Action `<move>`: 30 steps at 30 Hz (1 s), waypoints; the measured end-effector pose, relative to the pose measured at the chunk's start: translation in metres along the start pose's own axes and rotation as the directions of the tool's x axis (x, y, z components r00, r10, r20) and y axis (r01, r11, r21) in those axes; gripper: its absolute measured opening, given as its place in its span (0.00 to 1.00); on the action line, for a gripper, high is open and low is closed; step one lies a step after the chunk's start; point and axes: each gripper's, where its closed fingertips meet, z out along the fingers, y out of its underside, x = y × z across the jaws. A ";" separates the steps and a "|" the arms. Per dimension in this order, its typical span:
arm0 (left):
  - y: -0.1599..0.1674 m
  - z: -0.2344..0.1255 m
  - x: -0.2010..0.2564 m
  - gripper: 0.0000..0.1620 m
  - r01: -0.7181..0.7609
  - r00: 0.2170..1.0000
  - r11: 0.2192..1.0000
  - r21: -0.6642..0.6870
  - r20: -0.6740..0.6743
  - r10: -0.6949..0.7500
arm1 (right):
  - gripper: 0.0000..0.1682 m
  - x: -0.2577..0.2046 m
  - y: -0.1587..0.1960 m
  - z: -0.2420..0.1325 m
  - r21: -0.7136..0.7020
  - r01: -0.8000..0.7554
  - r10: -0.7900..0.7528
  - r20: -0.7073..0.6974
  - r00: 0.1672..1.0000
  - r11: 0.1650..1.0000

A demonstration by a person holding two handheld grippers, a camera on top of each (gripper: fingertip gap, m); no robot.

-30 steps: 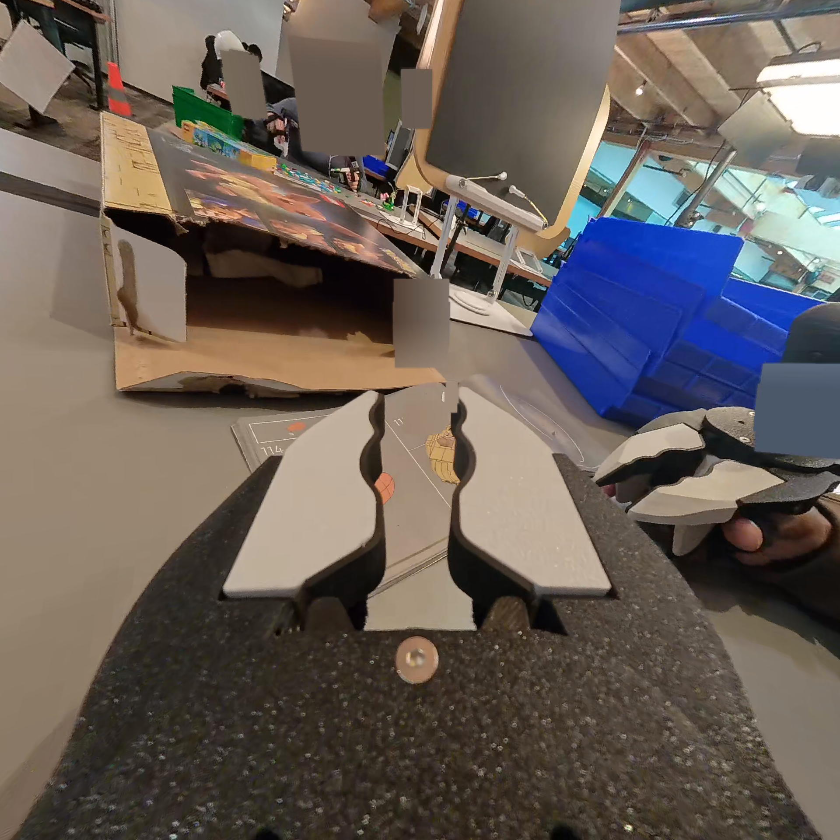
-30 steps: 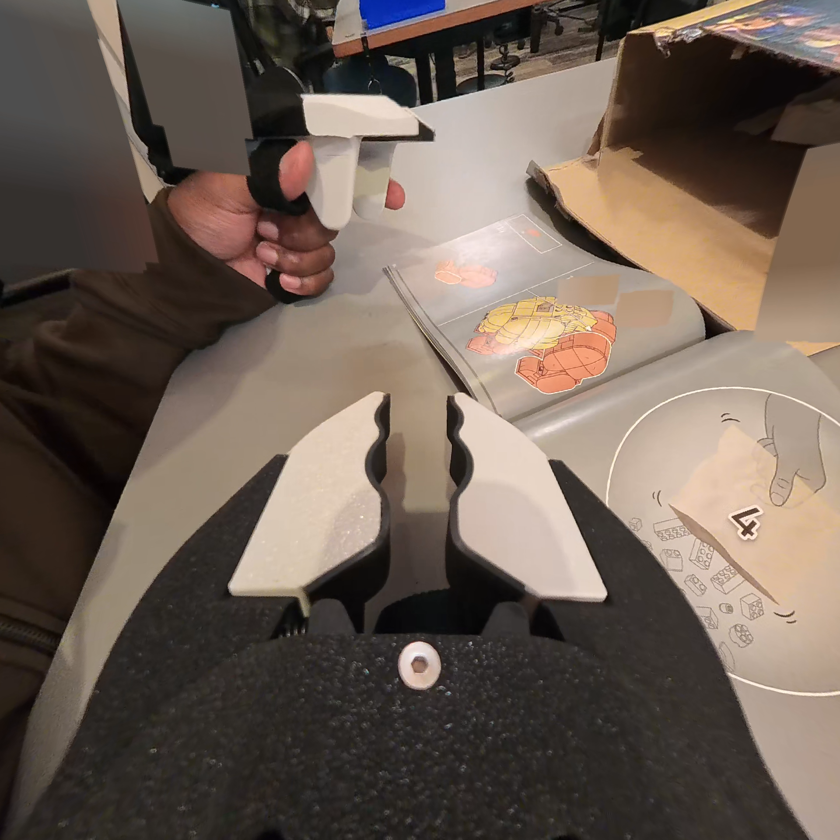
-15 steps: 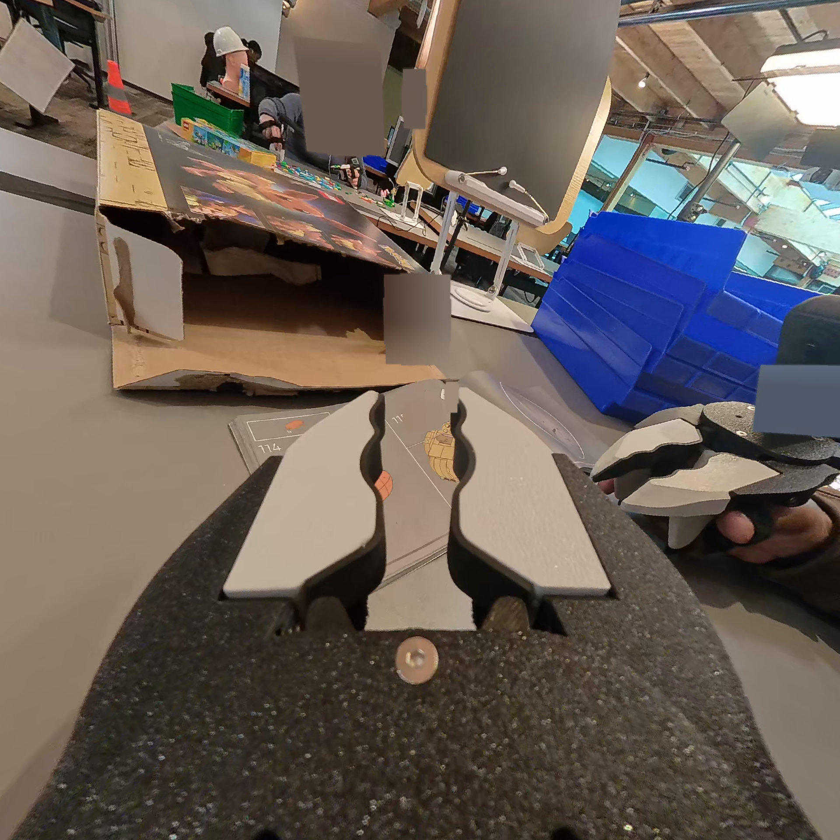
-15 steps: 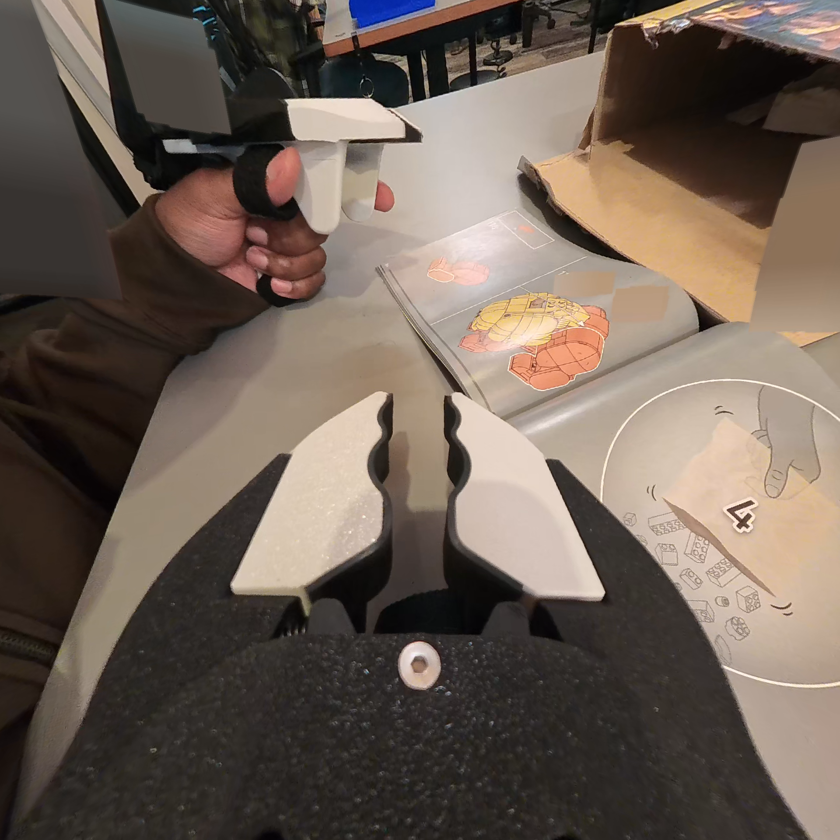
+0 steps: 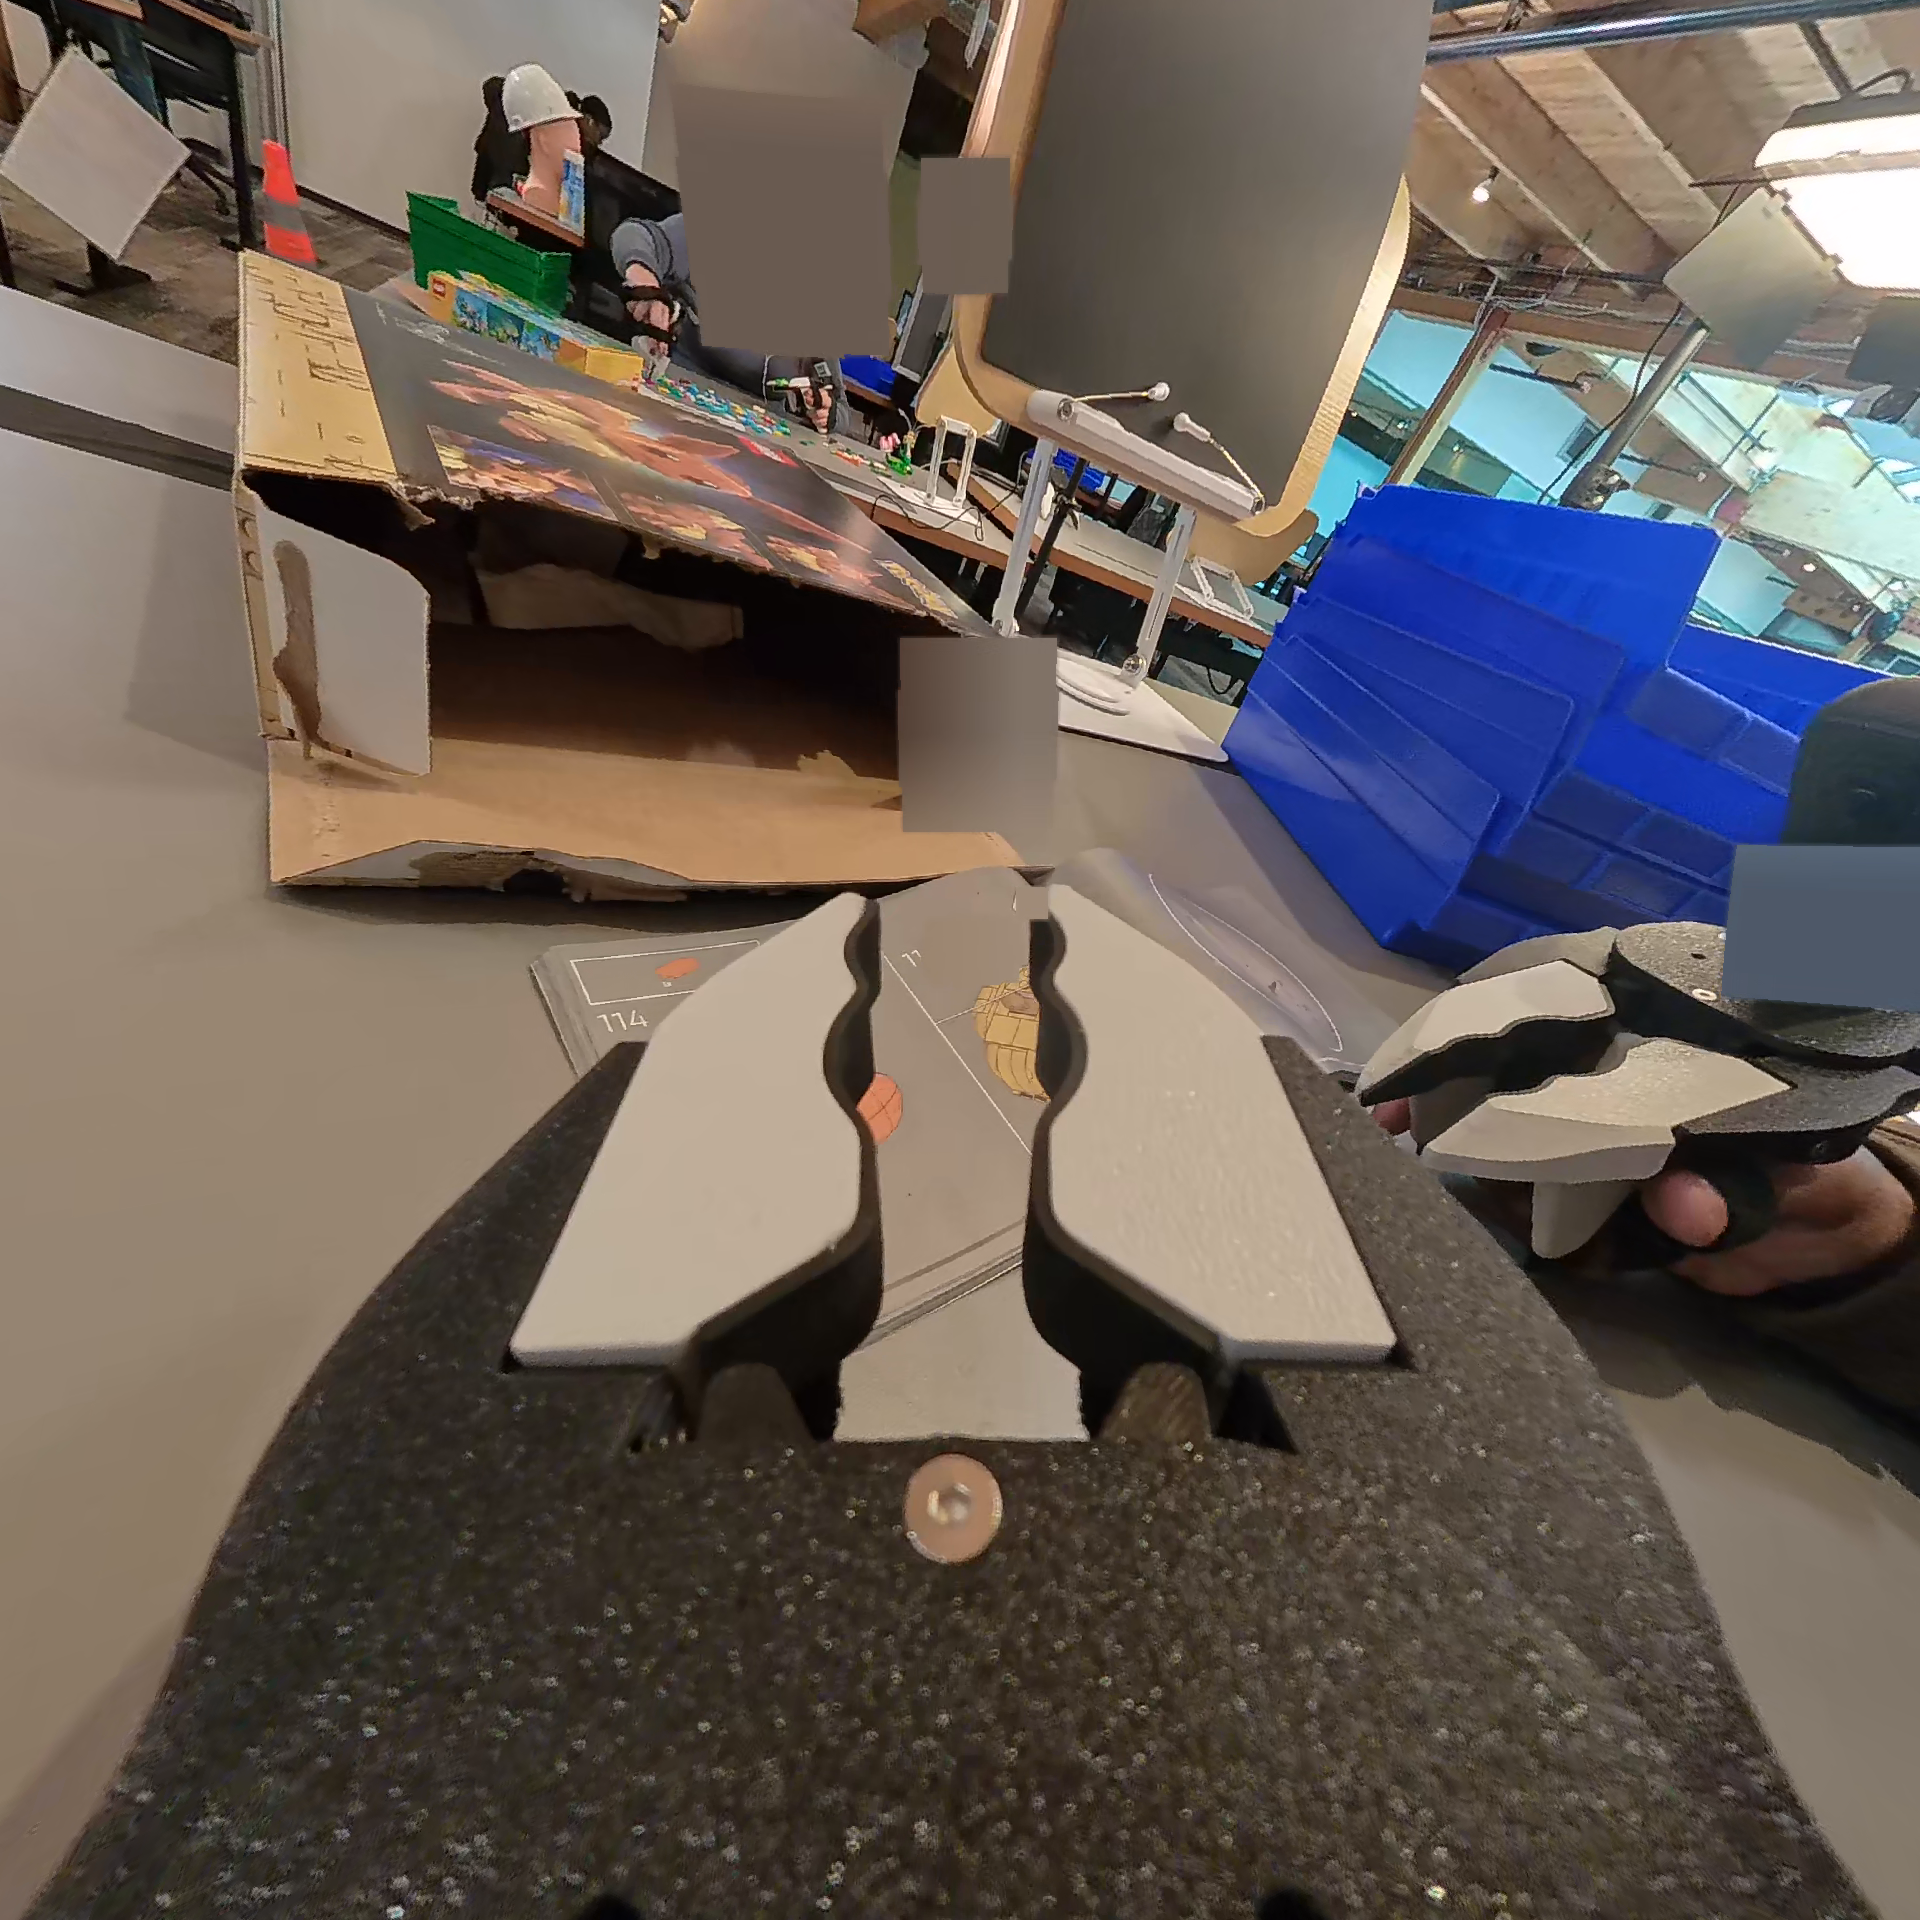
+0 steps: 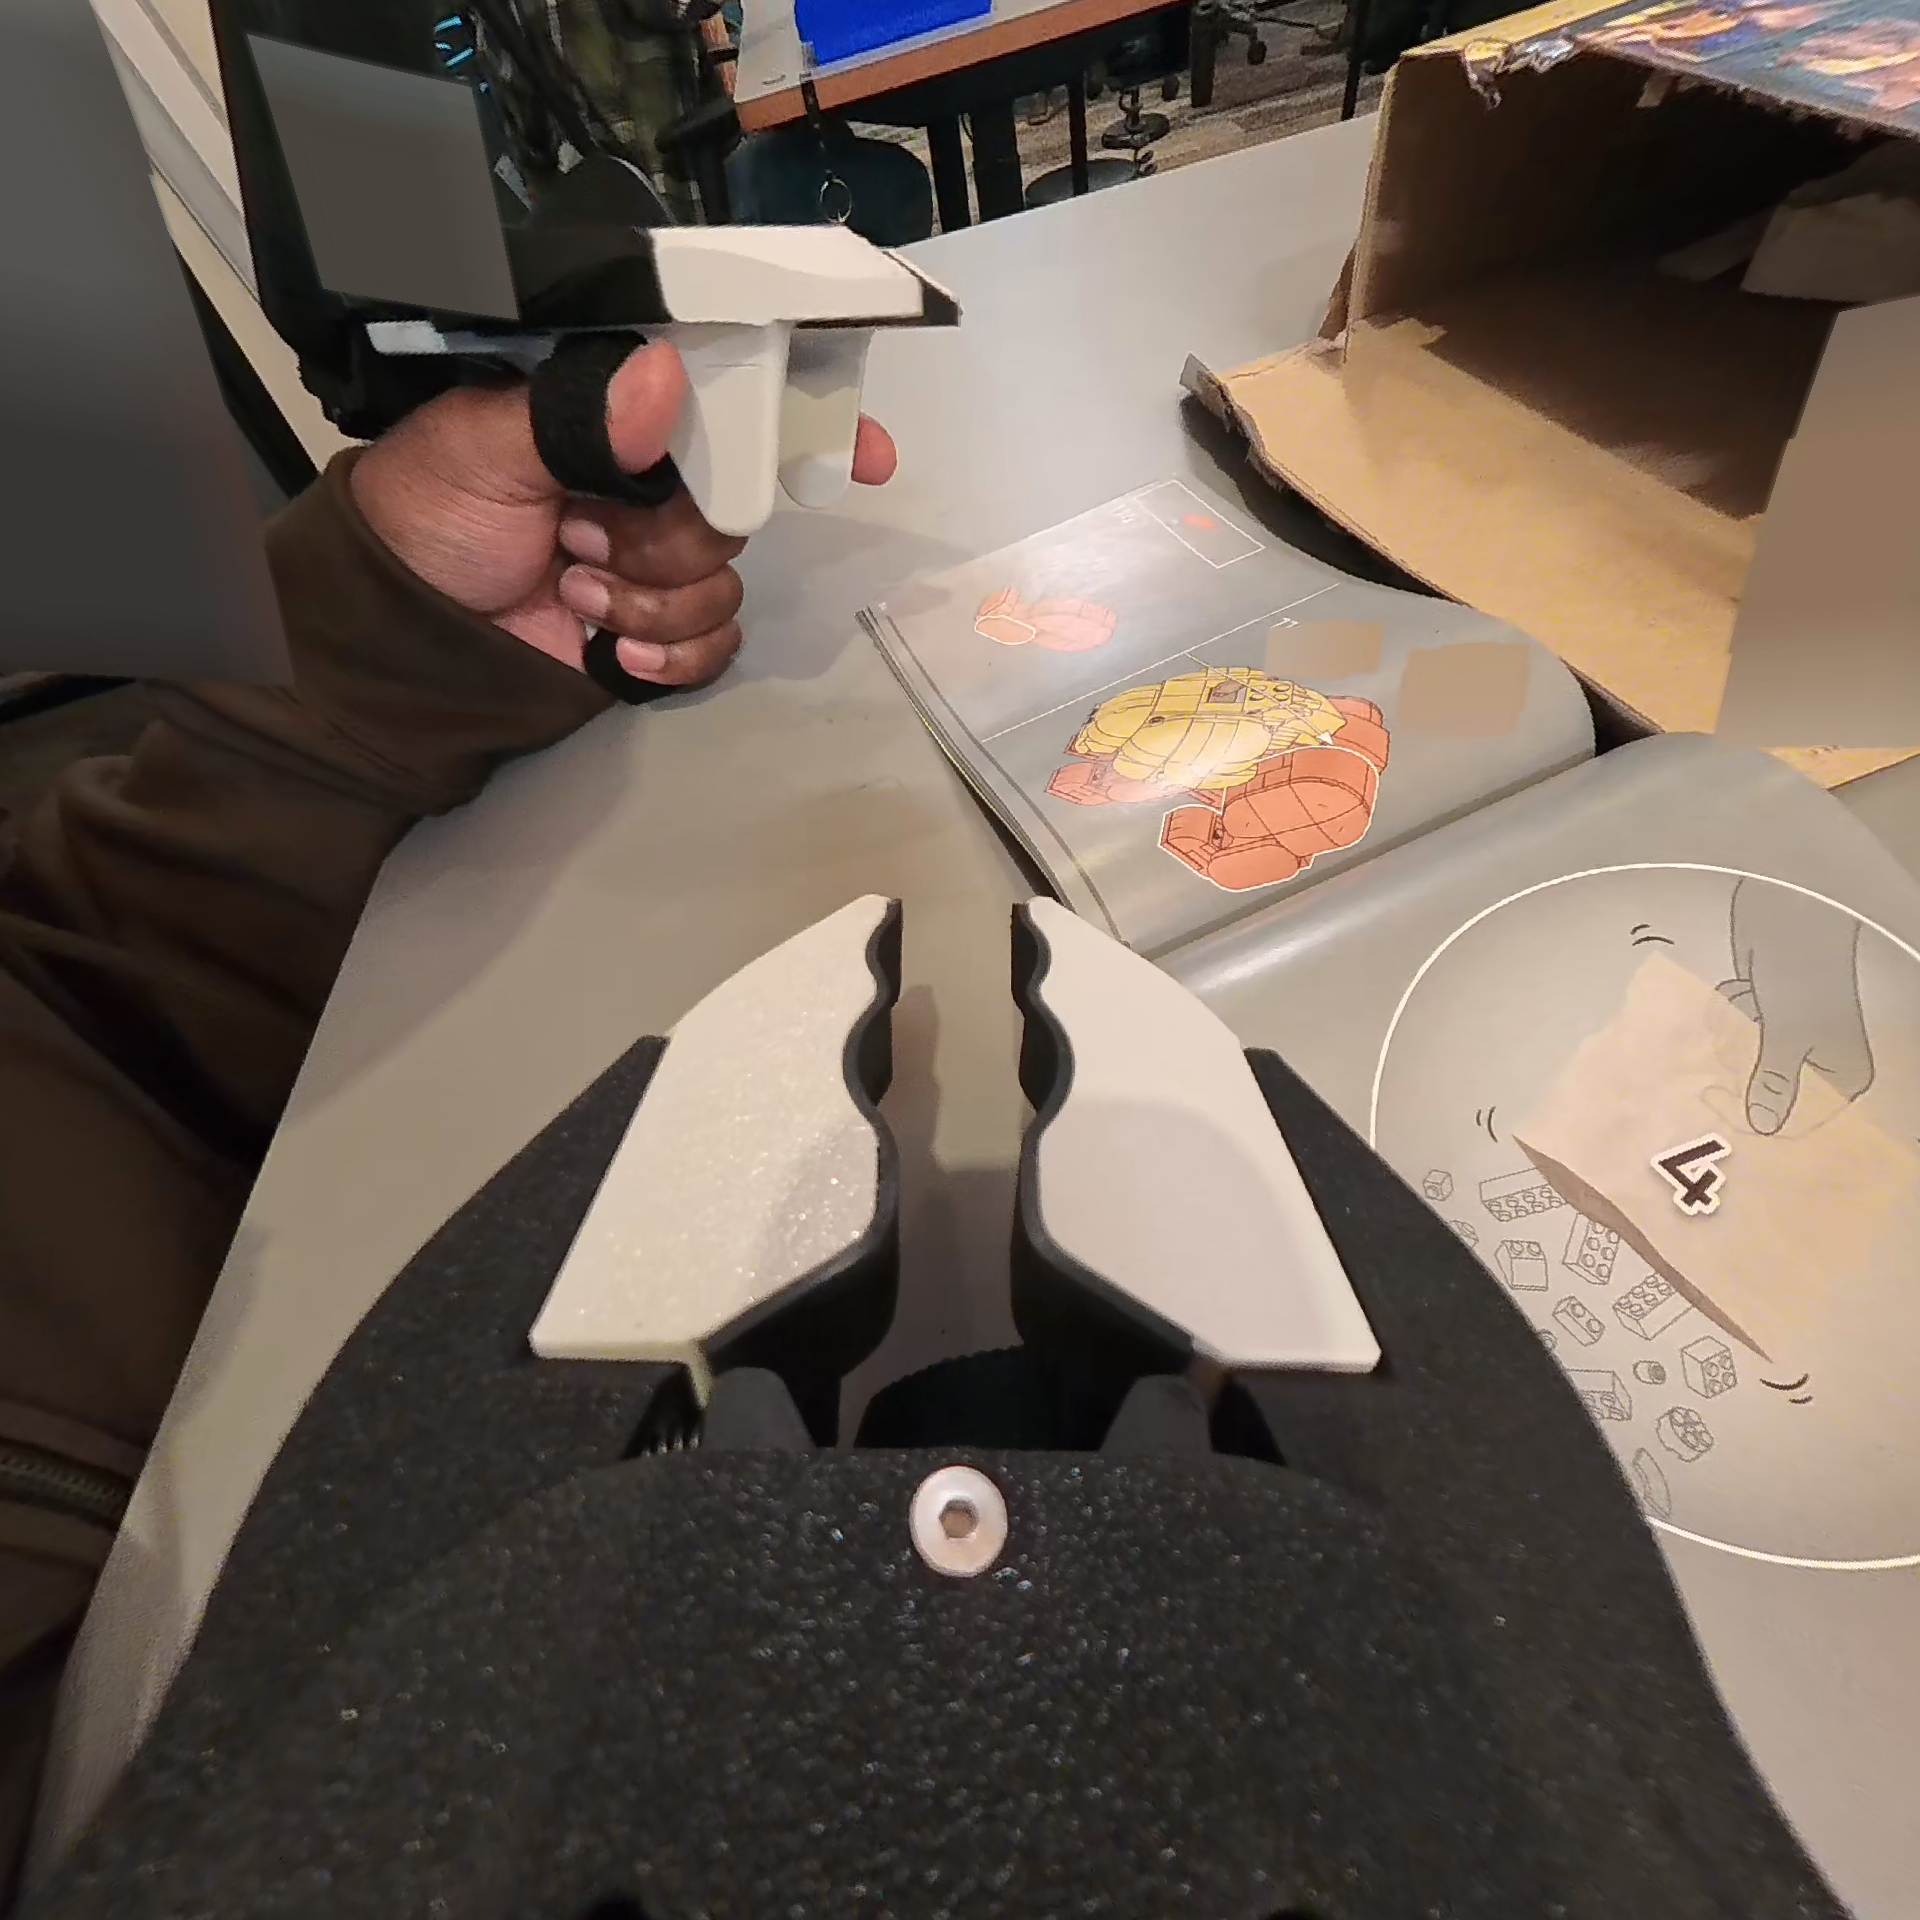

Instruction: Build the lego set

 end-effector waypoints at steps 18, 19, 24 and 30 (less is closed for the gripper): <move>0.001 0.000 -0.009 0.17 -0.014 0.997 1.000 -0.007 0.079 0.015 | 0.12 -0.002 0.001 0.000 -0.012 0.035 -0.035 -0.023 0.999 0.999; 0.001 0.000 -0.009 0.17 -0.014 0.997 1.000 -0.008 0.079 0.015 | 0.12 -0.002 0.001 -0.001 -0.013 0.038 -0.038 -0.024 0.999 0.999; 0.001 0.000 -0.009 0.17 -0.012 0.997 1.000 -0.007 0.079 0.013 | 0.13 -0.002 0.002 -0.001 -0.021 0.064 -0.064 -0.039 0.997 0.998; 0.000 -0.001 -0.009 0.17 -0.011 0.997 1.000 -0.005 0.076 0.011 | 0.13 -0.005 0.005 0.002 -0.053 0.123 -0.126 -0.064 0.990 0.991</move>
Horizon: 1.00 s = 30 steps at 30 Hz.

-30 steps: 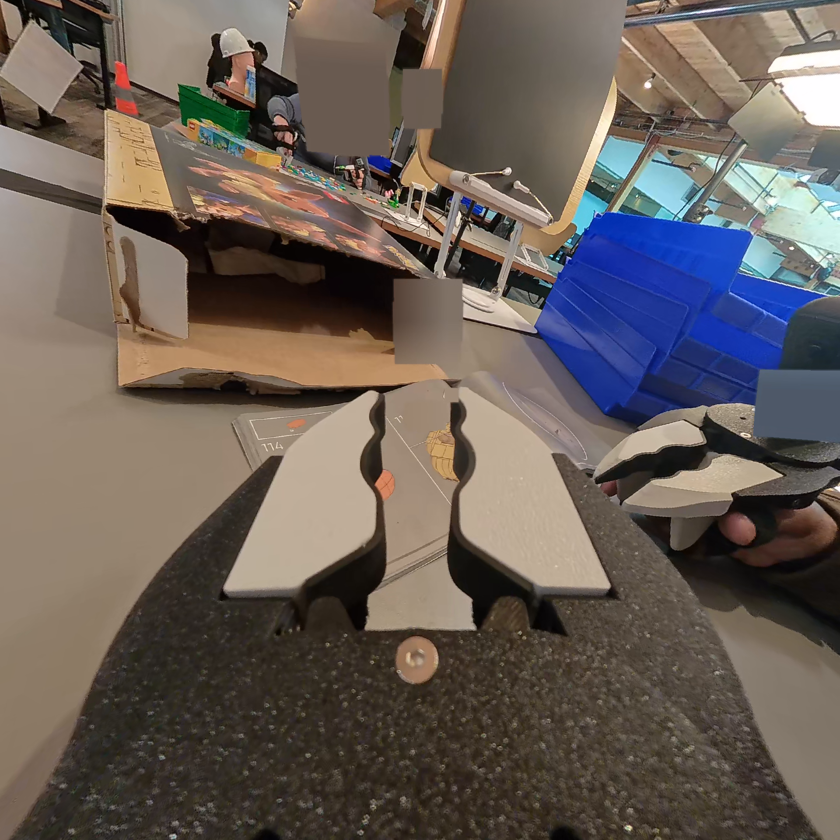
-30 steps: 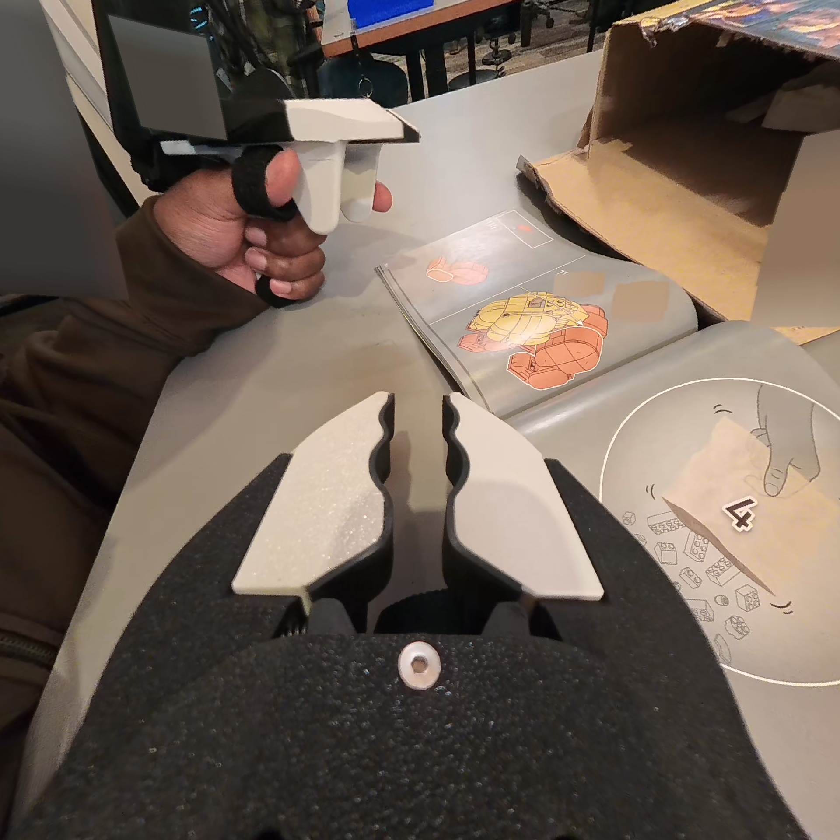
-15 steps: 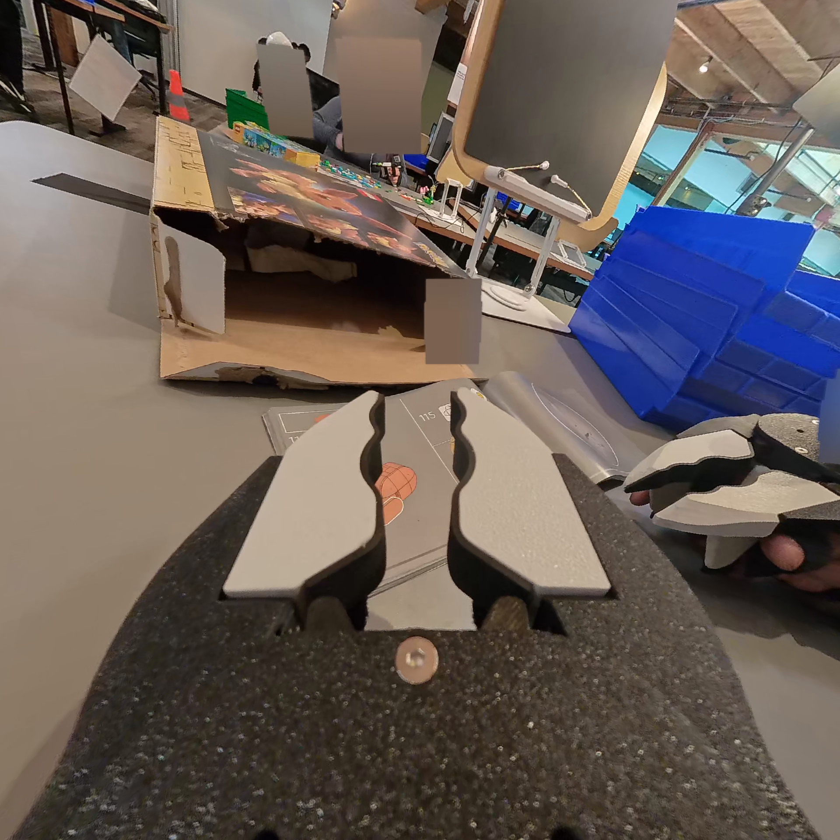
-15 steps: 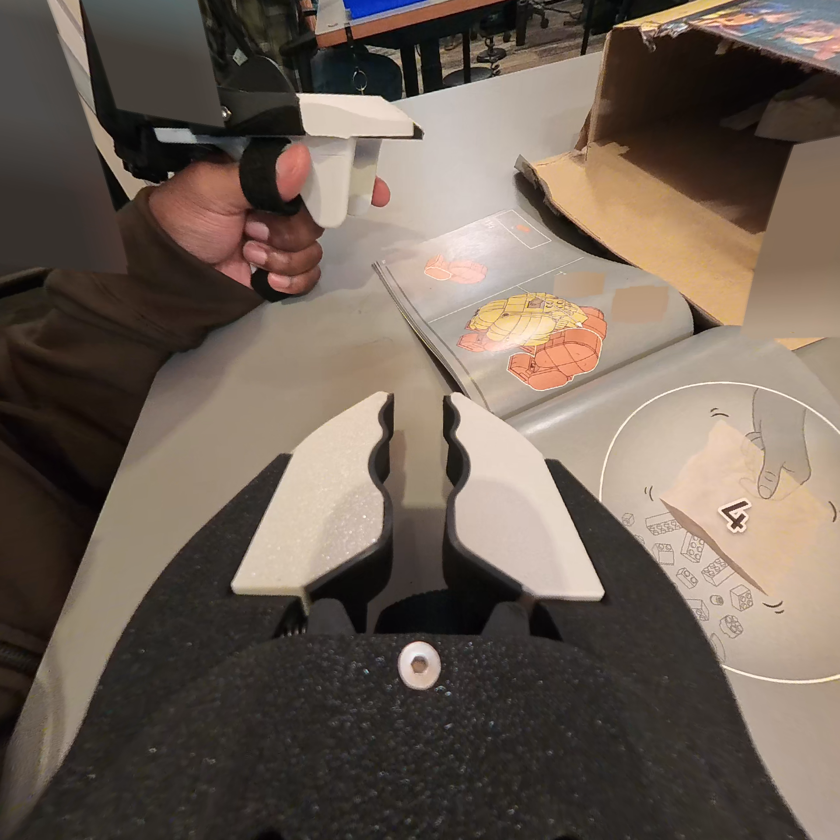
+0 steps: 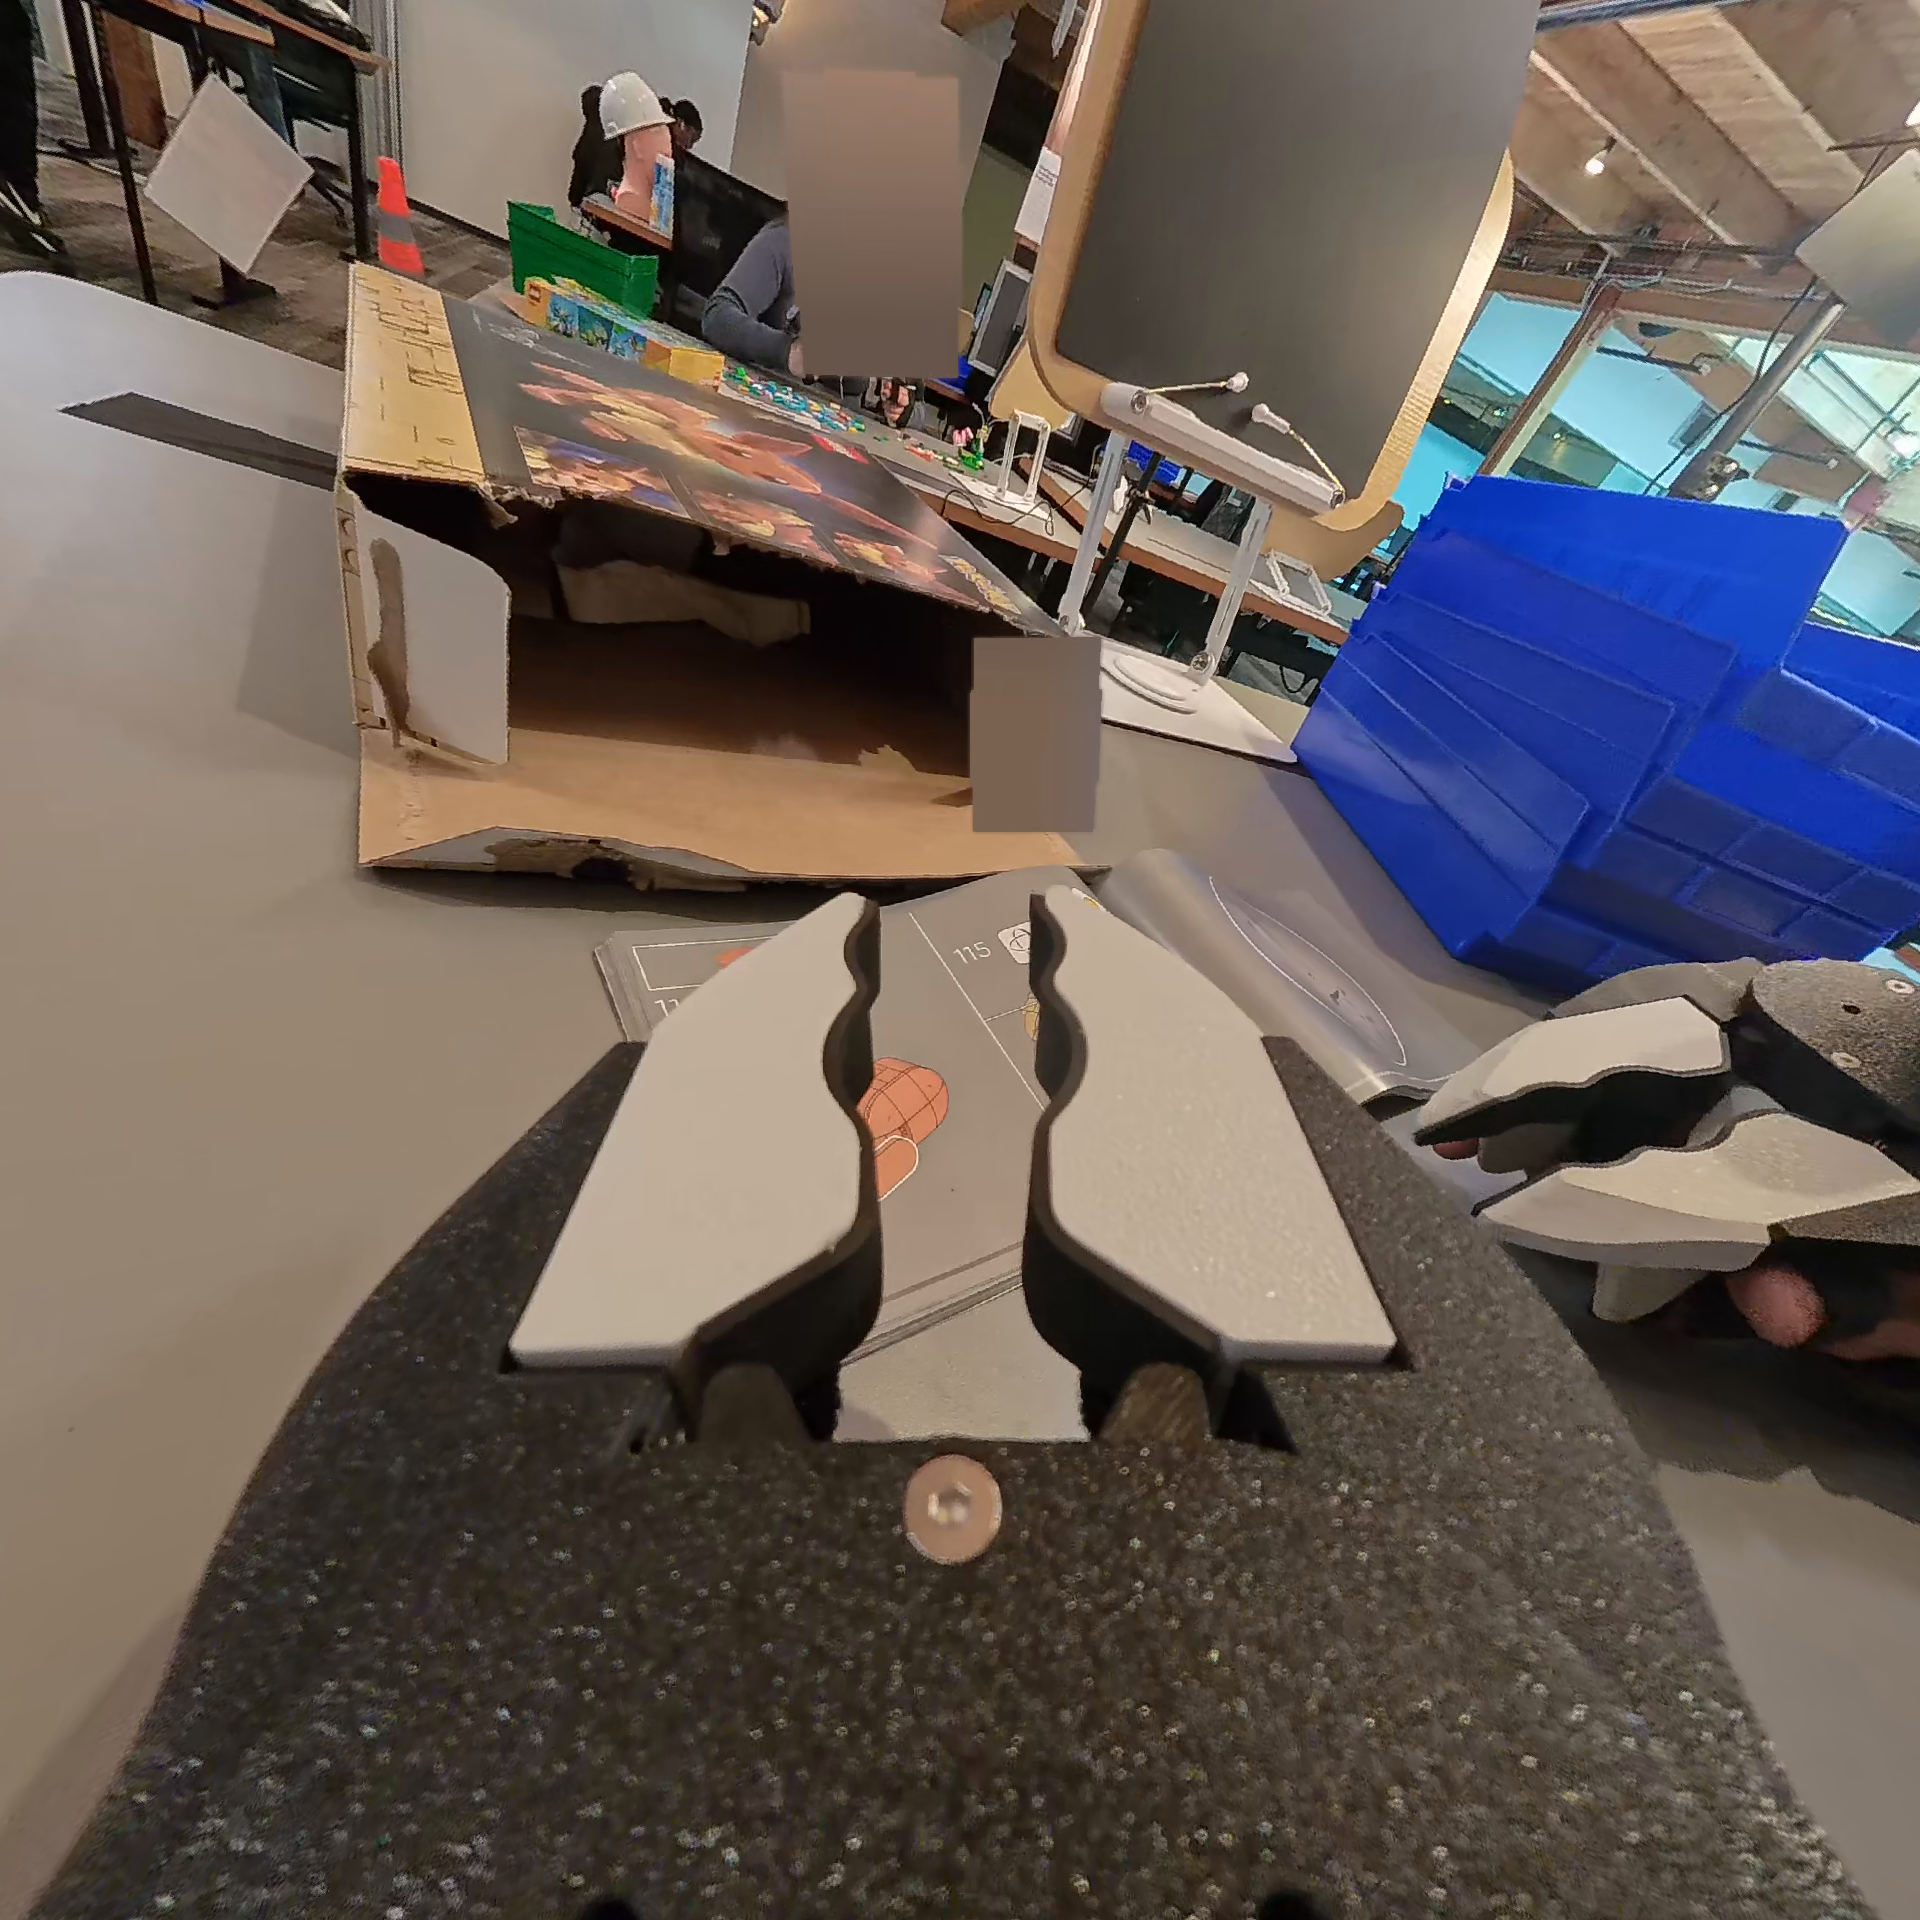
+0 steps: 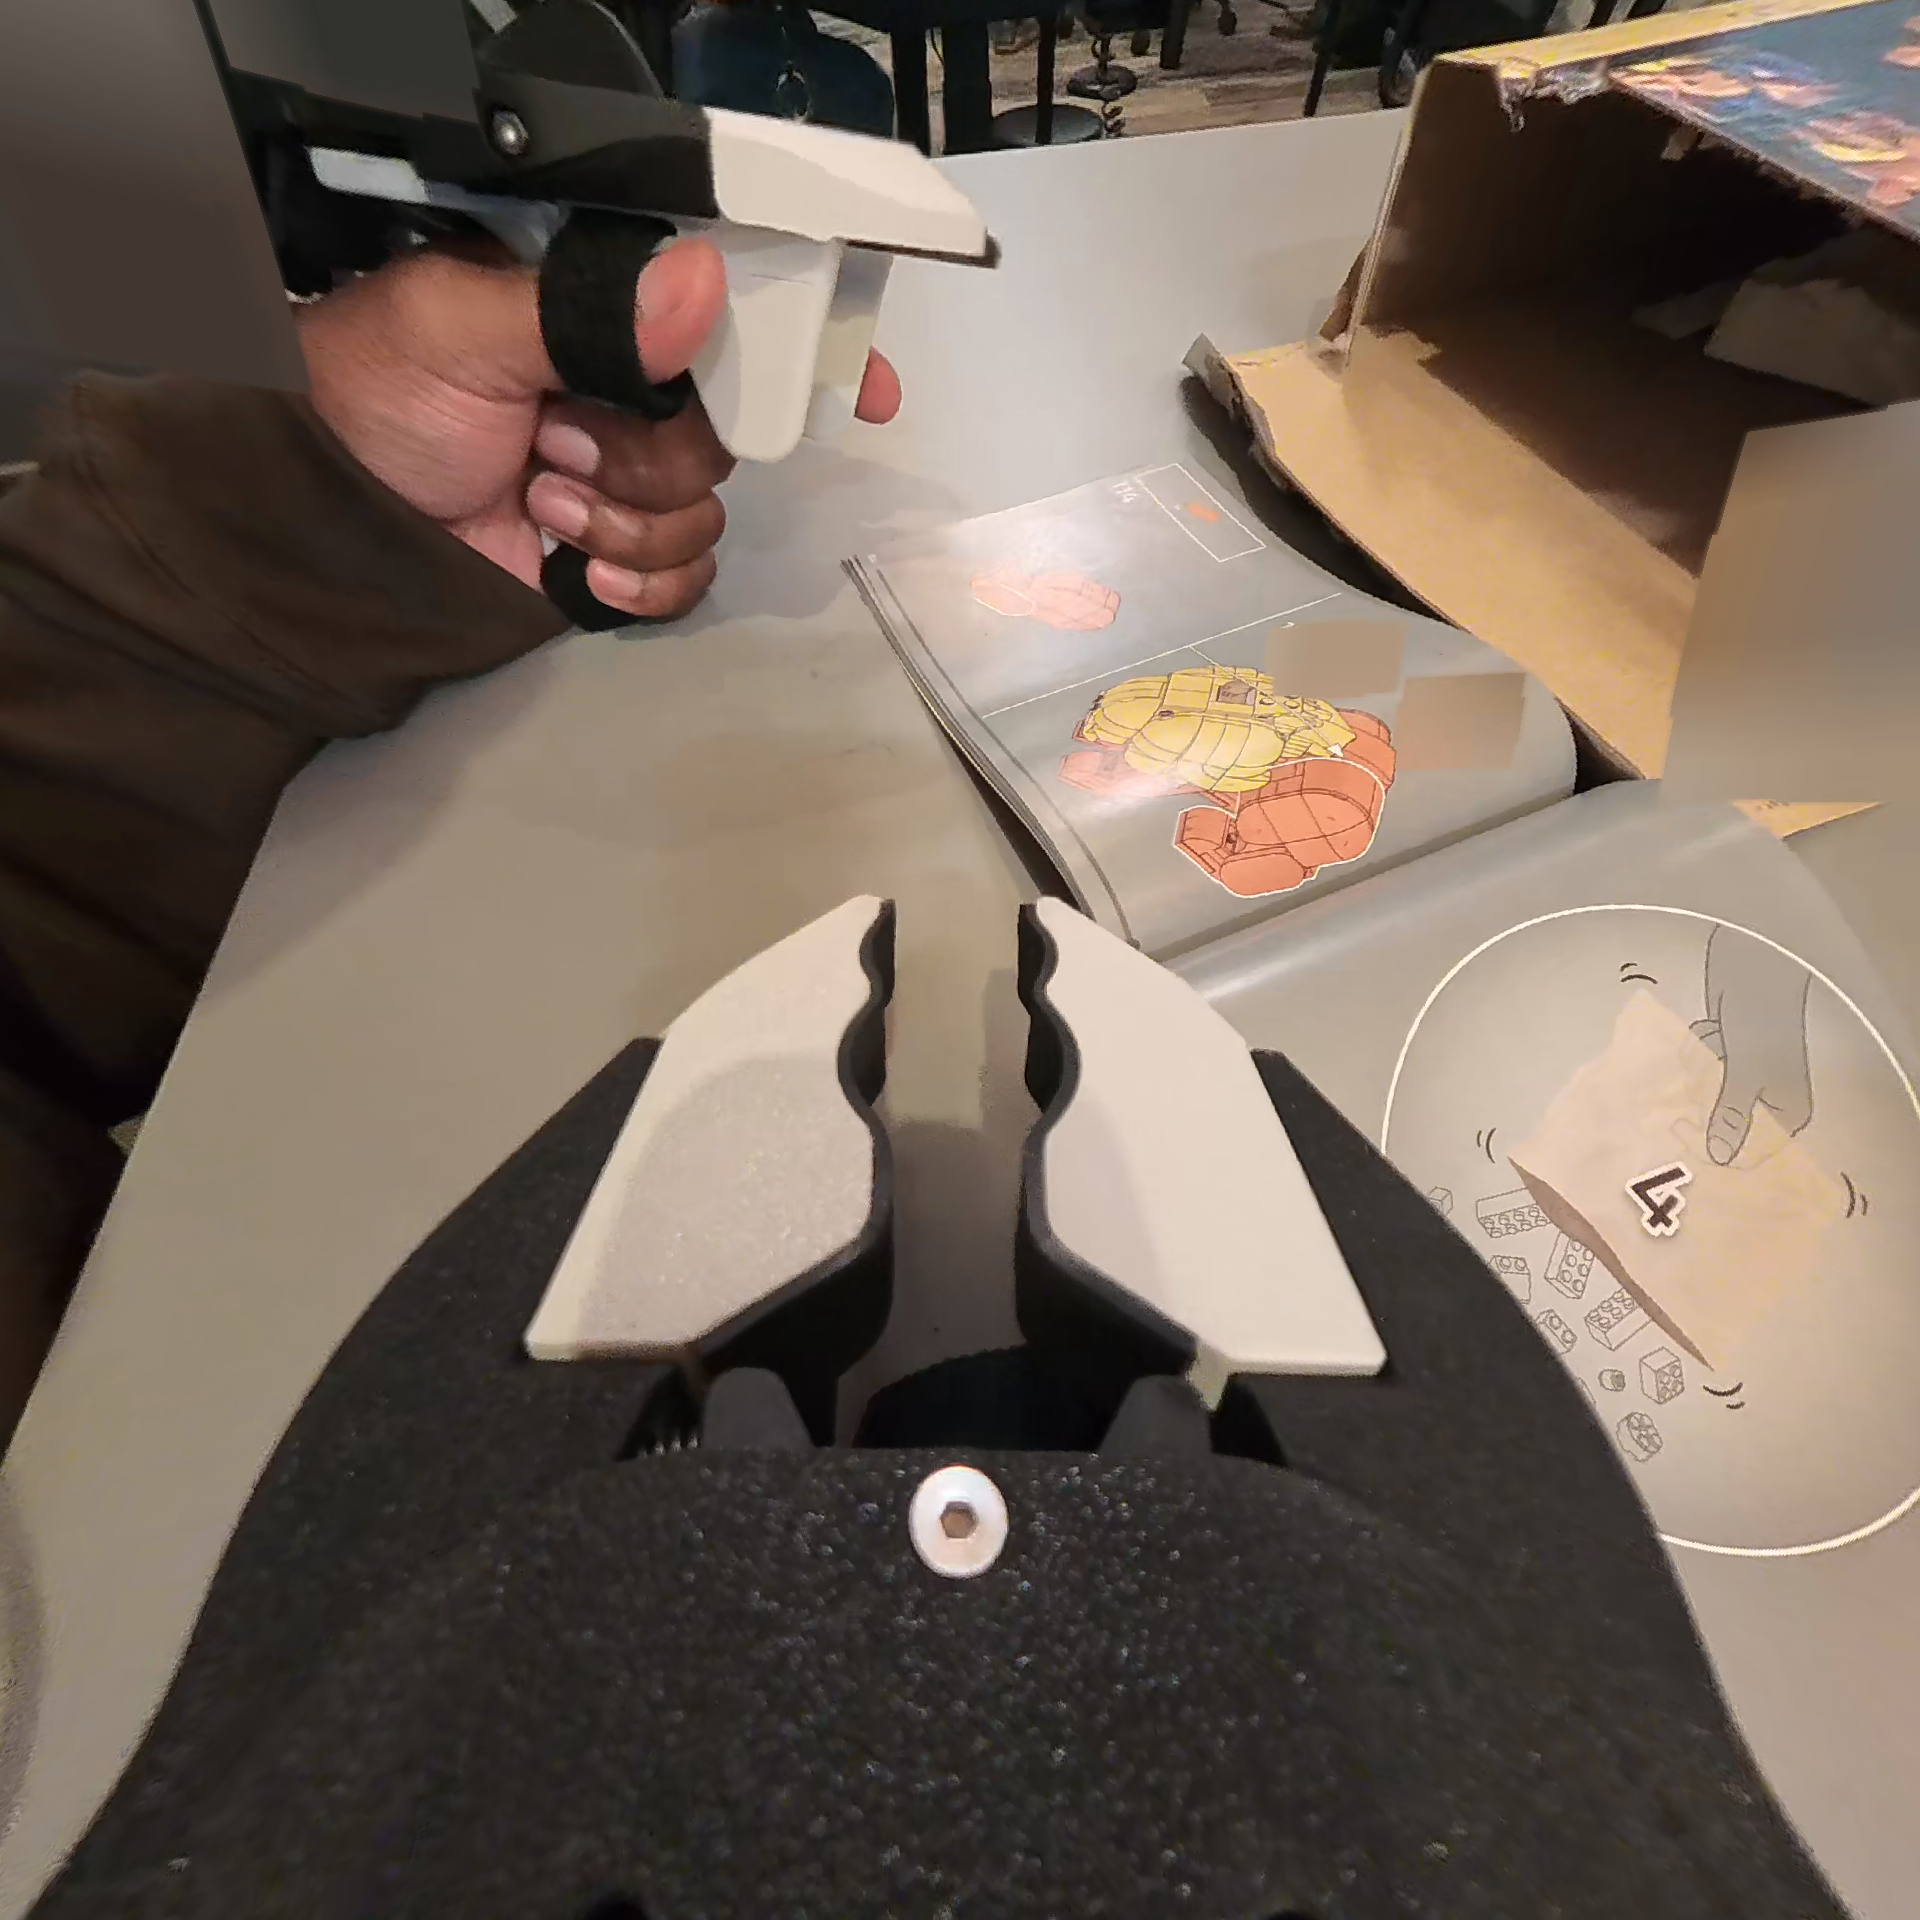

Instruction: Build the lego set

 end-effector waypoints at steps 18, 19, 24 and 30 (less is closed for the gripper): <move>-0.002 -0.003 0.001 0.17 0.014 1.000 1.000 0.014 -0.022 -0.014 | 0.28 0.029 -0.025 0.040 -0.293 0.379 -0.430 -0.134 0.893 0.878; -0.002 -0.003 0.001 0.17 0.018 1.000 1.000 0.016 -0.026 -0.018 | 0.29 0.028 -0.027 0.044 -0.307 0.383 -0.432 -0.110 0.895 0.871; -0.004 -0.007 0.002 0.17 0.041 0.998 0.999 0.031 -0.045 -0.040 | 0.27 0.018 -0.030 0.061 -0.320 0.396 -0.423 -0.016 0.906 0.861; -0.005 -0.008 0.002 0.17 0.045 0.998 0.998 0.039 -0.051 -0.043 | 0.30 0.013 -0.032 0.082 -0.400 0.462 -0.480 0.062 0.875 0.791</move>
